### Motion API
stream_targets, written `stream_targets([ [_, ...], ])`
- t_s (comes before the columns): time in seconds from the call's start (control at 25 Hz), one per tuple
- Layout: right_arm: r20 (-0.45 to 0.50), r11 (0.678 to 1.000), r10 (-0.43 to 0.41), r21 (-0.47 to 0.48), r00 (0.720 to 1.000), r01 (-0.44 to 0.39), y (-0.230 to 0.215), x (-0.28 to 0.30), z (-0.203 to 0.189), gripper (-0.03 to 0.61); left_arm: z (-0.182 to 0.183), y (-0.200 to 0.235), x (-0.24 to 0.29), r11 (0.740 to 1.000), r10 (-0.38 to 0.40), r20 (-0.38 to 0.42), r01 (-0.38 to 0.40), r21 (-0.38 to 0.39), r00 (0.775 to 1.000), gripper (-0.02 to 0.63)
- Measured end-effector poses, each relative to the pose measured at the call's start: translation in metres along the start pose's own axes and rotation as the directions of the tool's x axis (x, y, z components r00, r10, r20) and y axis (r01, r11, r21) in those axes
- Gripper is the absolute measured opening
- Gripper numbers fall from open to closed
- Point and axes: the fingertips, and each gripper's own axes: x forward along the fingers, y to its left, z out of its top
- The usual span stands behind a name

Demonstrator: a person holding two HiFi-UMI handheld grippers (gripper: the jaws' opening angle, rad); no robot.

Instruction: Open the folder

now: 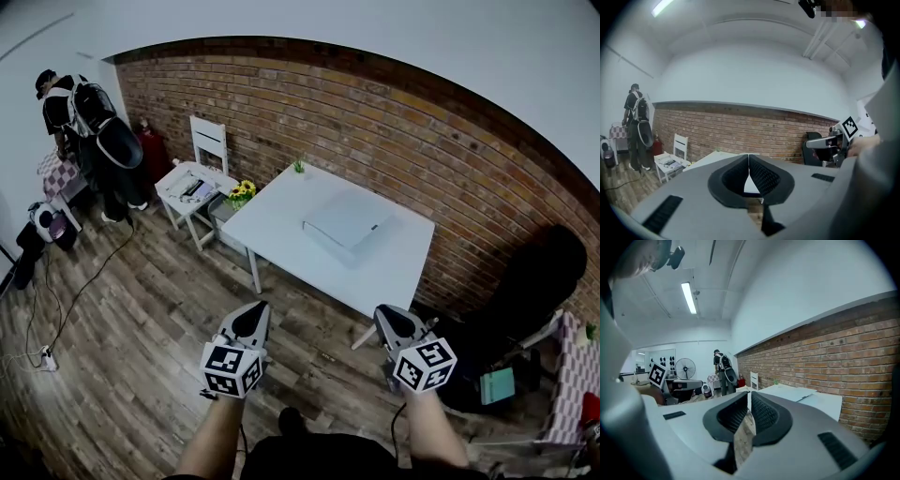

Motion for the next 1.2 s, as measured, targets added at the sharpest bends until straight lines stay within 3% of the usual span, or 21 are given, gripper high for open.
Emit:
stream_targets([
  [0.2, -0.004, 1.0, -0.023, 0.007, 1.0, 0.023, -0.004, 0.024, 0.01, 0.035, 0.008, 0.027, 0.013, 1.0, -0.006, 0.002, 0.006, -0.004, 1.0, 0.019],
  [0.64, -0.025, 0.997, -0.002, 0.073, 1.0, 0.004, -0.025, 0.087, -0.008, 0.034, -0.003, 0.046, 0.068, 0.999, -0.046, -0.055, 0.047, 0.022, 0.997, 0.02],
  [0.96, -0.051, 0.992, -0.02, 0.122, 0.998, 0.026, -0.105, 0.165, -0.013, 0.034, -0.004, 0.053, 0.183, 0.991, -0.111, -0.113, 0.118, 0.065, 0.987, 0.021],
  [1.2, -0.093, 0.988, 0.001, 0.155, 0.996, 0.013, -0.17, 0.23, -0.016, 0.034, -0.003, 0.066, 0.281, 0.99, -0.116, -0.155, 0.128, 0.066, 0.981, 0.021],
])
